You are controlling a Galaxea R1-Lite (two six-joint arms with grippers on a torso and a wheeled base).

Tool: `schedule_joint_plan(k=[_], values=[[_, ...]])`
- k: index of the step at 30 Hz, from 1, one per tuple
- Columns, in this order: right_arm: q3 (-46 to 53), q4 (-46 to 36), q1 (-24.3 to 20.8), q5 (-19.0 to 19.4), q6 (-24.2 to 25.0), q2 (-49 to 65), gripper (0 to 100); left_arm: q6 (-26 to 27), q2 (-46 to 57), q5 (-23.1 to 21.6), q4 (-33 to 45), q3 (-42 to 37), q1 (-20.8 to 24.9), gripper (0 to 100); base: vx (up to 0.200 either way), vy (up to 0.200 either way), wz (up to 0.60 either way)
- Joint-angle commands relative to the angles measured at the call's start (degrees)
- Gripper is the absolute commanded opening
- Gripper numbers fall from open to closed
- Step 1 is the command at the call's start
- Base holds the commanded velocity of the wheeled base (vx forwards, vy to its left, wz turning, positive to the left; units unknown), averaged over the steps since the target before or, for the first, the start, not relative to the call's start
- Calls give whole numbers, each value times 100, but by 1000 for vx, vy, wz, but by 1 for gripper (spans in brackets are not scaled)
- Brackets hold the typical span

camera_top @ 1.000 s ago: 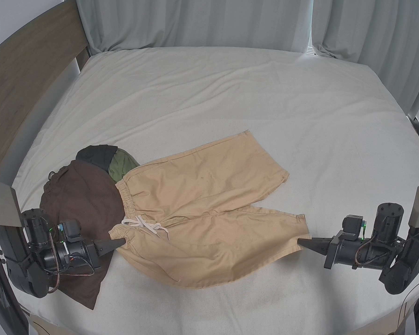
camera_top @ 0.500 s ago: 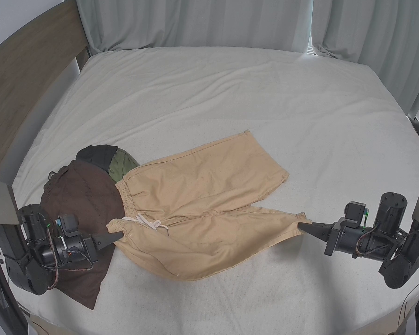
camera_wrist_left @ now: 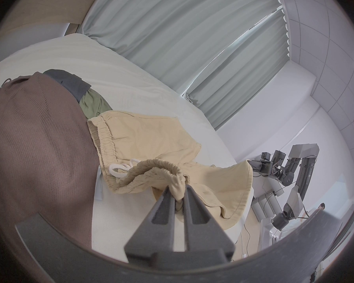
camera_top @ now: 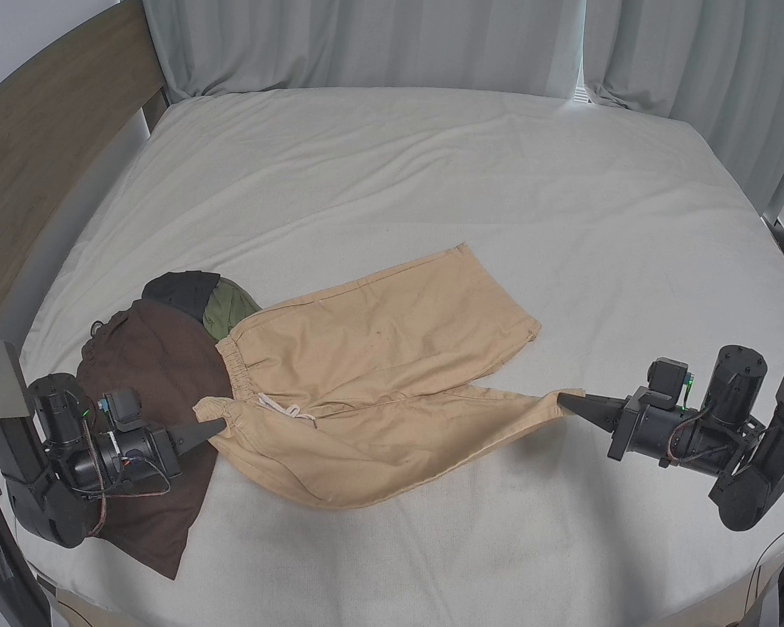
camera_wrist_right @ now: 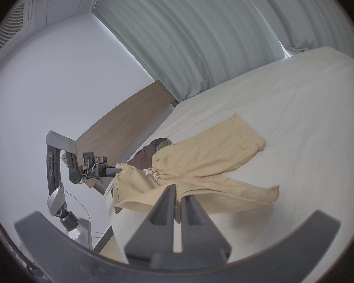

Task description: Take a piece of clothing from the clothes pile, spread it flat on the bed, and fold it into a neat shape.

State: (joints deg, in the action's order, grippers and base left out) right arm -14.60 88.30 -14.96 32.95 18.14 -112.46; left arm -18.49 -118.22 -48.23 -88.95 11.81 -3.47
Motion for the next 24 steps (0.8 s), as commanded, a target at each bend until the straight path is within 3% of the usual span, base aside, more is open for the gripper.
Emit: schedule_joint_plan(k=[1, 5, 24], values=[[-183, -5, 10, -61, 58, 40, 0, -5, 36, 6, -8, 5, -4, 0, 0, 0, 0], [-456, -5, 37, -245, 102, 40, 0, -14, 28, 6, -8, 14, -4, 0, 0, 0, 0], [-1264, -49, 116, -237, 313, -127, 0, -128, 36, 77, -8, 49, -39, 0, 0, 0, 0]])
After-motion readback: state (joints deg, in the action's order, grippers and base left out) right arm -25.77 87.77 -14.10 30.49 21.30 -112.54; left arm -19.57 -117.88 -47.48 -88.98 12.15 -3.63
